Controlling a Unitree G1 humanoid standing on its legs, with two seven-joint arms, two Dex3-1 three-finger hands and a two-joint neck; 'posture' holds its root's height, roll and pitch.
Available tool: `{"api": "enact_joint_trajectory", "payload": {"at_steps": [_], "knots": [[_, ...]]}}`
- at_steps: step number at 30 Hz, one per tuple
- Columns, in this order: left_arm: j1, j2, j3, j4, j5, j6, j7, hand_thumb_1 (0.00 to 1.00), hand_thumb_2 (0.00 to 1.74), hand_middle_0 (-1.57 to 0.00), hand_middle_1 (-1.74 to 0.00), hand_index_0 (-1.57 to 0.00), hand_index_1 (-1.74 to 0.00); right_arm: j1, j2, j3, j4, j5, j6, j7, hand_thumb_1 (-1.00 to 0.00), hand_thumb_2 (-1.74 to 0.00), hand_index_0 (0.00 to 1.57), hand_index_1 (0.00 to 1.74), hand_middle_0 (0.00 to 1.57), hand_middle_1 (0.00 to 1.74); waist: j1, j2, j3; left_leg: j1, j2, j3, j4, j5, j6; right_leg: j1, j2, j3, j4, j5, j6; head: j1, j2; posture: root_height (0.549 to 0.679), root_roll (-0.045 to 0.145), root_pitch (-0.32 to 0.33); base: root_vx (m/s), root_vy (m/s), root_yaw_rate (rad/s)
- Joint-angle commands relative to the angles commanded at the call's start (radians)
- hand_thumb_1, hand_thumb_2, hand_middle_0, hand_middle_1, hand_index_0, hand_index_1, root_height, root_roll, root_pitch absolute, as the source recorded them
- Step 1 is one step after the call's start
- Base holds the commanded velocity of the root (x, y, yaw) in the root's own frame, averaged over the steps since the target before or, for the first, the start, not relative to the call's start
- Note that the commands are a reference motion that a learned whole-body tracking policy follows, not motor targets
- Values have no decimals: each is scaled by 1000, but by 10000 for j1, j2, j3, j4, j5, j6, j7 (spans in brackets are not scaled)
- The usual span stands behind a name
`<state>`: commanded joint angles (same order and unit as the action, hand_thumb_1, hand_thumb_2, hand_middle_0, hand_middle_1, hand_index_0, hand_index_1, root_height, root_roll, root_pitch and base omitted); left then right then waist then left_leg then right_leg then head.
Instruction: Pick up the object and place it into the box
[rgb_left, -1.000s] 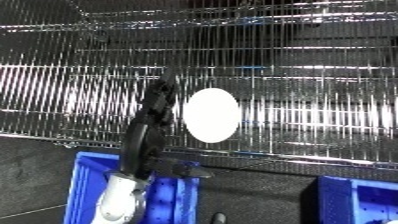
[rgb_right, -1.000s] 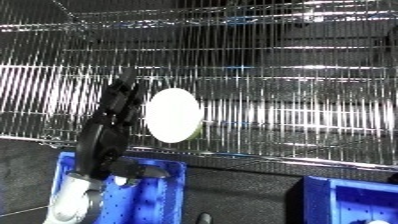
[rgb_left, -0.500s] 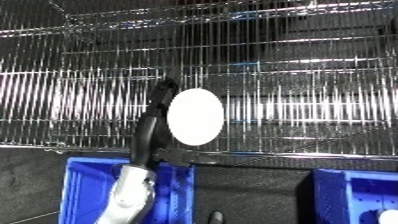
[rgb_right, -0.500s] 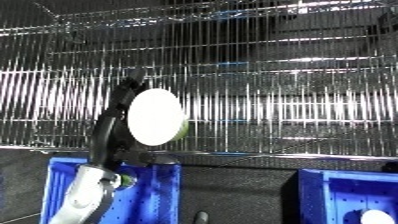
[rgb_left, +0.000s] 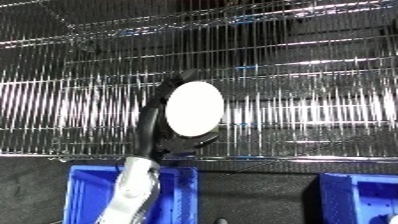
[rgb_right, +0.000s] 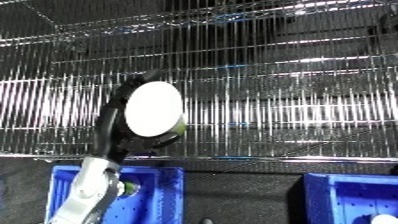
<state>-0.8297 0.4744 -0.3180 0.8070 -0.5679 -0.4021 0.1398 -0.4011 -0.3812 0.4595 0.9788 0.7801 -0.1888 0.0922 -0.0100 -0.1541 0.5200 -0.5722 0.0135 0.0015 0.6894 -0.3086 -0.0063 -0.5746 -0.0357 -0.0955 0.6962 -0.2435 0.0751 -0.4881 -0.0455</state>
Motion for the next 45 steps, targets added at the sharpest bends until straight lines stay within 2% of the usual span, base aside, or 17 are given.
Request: {"api": "enact_joint_trajectory", "payload": {"at_steps": [1,2,3,4,6,14,19,23,30,35,39,43,45], "knots": [[0,0,0,0,0,0,0,650,1131,-1020,-1131,-1020,-1131,0,0,0,0,0,0,0,0,0,0,0,0,0,0,0,0,0,0,0,0,0,0,0,0,0,0,0,0,0,0,636,-4,138,-9,-6,32],[-4,-9,0,10,-35,-25,-41,700,1218,-1099,-1218,-1099,-1218,6,13,3,1,-2,0,-8,0,0,0,0,0,0,5,13,0,19,-9,-3,-17,3,-7,17,-12,-5,-15,-5,-2,7,22,637,-3,137,-14,-6,38],[29,-27,12,9,-106,-89,-104,800,1392,-1256,-1392,-1256,-1392,26,41,8,1,-9,-7,-29,0,0,0,0,0,0,24,47,0,65,-32,-14,-51,9,-18,55,-34,-17,-36,-21,-9,19,26,637,-1,136,-17,-5,44],[29,-27,12,9,-106,-89,-104,800,1392,-1256,-1392,-1256,-1392,26,41,8,1,-9,-7,-29,0,0,0,0,0,0,24,47,0,65,-32,-14,-51,9,-18,55,-34,-17,-36,-21,-9,19,26,637,-1,136,-17,-5,44],[195,-60,65,-88,-269,-166,-161,900,1566,-1413,-1566,-1413,-1566,97,85,-3,-19,-16,-27,-65,0,0,0,0,0,0,78,117,0,130,-78,-38,-78,9,-22,102,-78,-51,-28,-55,-26,93,29,637,2,133,-19,-3,53],[951,-154,279,-549,-620,-385,-402,900,1566,-1413,-1566,-1413,-1566,256,150,-171,1,-60,-66,-126,0,0,0,0,0,0,308,319,0,404,-191,-124,-270,82,-43,323,-214,-164,-65,-121,-64,212,-58,639,10,120,-19,-7,82],[1614,-86,572,-1291,-775,-1235,-809,900,1566,-1413,-1566,-1413,-1566,482,171,-390,112,-36,-198,-147,0,0,0,0,0,0,551,466,0,619,-294,-226,-448,137,-53,535,-308,-263,-121,-187,-101,435,-96,641,17,112,-17,-18,117],[2323,158,920,-2472,-499,-1735,-598,900,1566,-1413,-1566,-1413,-1566,817,153,-589,189,98,-369,-219,0,0,0,0,0,0,853,594,0,791,-431,-372,-630,208,-64,741,-395,-413,-160,-276,-158,774,-384,643,24,105,-11,-38,179],[3901,540,2033,-4526,-160,-2334,-110,900,1566,-1413,-1566,-1413,-1566,1376,239,-1071,611,403,-854,-158,0,0,0,0,0,0,1480,793,0,1029,-653,-687,-906,336,-120,1144,-621,-800,-287,-382,-224,1548,-656,646,35,92,-16,-59,216],[5199,936,3020,-5447,324,-2473,517,900,1566,-1413,-1566,-1413,-1566,1802,173,-1448,689,611,-1087,-124,0,0,0,0,0,0,1870,943,0,1139,-792,-872,-1008,415,-145,1408,-739,-1035,-338,-461,-274,1695,-895,648,40,83,-5,-39,176],[6064,920,3677,-5116,-274,-2067,669,900,1566,-1413,-1566,-1413,-1566,1943,95,-1719,833,685,-1037,8,0,0,0,0,0,0,2049,1046,0,1256,-897,-991,-1139,523,-150,1611,-793,-1146,-411,-514,-307,1380,-1494,650,44,77,-8,-3,139],[6564,861,3734,-4062,-206,-1574,773,900,1566,-1413,-1566,-1413,-1566,1894,68,-1760,1054,771,-868,161,0,0,0,0,0,0,2164,1024,0,1372,-917,-1044,-1308,642,-177,1813,-806,-1239,-514,-568,-349,632,-3023,651,45,73,-20,0,87],[6706,884,3613,-3380,-246,-1458,754,900,1566,-1413,-1566,-1413,-1566,1844,76,-1761,1262,814,-843,285,0,0,0,0,0,0,2207,1001,0,1470,-895,-1069,-1422,710,-201,1946,-812,-1274,-527,-634,-374,129,-3425,651,45,67,3,6,49]]}}
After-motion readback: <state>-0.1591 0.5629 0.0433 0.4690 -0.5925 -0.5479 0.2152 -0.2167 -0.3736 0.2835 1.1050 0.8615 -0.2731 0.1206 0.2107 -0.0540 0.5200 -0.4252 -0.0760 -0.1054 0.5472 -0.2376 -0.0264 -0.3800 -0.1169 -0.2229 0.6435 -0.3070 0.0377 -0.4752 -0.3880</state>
